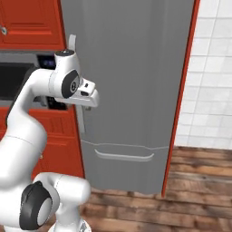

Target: Retrieve the chicken drumstick from the fridge and place it on the saucepan with marinade on the stove.

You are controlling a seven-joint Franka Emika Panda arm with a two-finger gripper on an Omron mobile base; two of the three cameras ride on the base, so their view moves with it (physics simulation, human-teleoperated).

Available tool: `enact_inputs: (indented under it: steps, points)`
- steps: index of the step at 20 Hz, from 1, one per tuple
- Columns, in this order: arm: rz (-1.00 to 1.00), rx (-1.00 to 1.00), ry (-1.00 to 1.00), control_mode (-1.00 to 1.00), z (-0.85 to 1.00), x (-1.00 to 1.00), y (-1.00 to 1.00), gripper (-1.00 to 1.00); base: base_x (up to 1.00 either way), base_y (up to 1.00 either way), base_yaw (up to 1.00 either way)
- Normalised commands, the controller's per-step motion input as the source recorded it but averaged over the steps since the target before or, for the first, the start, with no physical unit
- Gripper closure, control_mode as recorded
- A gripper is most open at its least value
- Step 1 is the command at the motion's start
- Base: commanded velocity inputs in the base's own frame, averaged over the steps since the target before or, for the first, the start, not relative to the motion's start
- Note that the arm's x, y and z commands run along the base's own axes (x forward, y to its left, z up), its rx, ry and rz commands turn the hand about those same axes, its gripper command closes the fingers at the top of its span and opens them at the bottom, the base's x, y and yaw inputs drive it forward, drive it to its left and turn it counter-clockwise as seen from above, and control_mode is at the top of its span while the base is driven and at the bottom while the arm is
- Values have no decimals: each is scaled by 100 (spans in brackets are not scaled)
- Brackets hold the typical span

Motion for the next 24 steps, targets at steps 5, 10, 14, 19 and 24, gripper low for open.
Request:
enact_inputs:
  steps: [5, 10, 14, 19, 24]
  points:
    - [0, 0, 0, 100, 0, 0, 0, -100, 19, 56, 3]
    - [0, 0, 0, 100, 0, 0, 0, -100, 19, 49, 5]
    - [0, 0, 0, 100, 0, 0, 0, -100, 41, 16, 3]
    - [0, 0, 0, 100, 0, 0, 0, -100, 5, 0, 0]
    - [0, 0, -1, -100, 0, 3, 1, -100, 0, 0, 0]
